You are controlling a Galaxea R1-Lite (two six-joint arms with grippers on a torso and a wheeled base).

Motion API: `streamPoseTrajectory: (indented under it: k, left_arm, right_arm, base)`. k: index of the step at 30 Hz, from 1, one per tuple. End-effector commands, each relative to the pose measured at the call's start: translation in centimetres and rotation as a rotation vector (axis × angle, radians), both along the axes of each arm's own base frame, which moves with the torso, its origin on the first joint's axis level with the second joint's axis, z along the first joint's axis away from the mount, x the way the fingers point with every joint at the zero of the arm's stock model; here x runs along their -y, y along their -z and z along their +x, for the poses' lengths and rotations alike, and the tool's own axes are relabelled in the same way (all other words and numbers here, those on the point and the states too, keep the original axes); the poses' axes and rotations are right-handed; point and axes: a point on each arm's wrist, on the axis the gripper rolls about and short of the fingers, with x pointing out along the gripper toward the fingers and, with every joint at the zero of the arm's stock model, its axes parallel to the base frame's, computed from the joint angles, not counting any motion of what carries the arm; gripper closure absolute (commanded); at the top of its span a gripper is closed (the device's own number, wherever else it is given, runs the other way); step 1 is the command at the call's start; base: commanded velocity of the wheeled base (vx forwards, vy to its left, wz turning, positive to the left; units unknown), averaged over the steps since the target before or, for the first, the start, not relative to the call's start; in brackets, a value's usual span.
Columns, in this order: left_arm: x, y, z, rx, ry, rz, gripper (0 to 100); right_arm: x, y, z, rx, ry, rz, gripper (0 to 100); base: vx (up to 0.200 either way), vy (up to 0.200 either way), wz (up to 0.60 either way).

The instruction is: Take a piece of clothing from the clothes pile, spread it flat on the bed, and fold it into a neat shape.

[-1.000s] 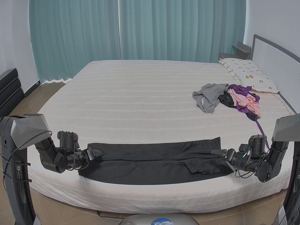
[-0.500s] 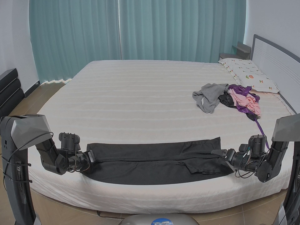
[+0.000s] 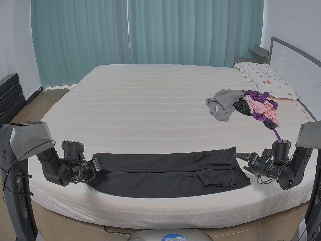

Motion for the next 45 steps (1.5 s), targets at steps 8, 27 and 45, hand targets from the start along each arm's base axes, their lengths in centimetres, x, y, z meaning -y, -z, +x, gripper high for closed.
streamPoseTrajectory:
  k: [8, 27, 45]
  left_arm:
    - [0.1, -0.9, 0.0, 0.018, -0.025, -0.036, 100]
    - [0.3, -1.3, 0.2, 0.030, -0.035, -0.054, 100]
    - [1.5, -3.1, 0.9, 0.126, -0.041, -0.115, 100]
  right_arm:
    - [2.5, 1.4, 1.4, -0.004, 0.076, 0.001, 0]
    - [3.3, 1.6, 2.0, 0.000, 0.107, 0.017, 0]
    - [3.2, 2.0, 2.1, -0.004, 0.106, 0.021, 0]
  base:
    - [0.000, 0.000, 0.00]
    - [-0.063, 0.000, 0.00]
    - [0.000, -0.078, 0.00]
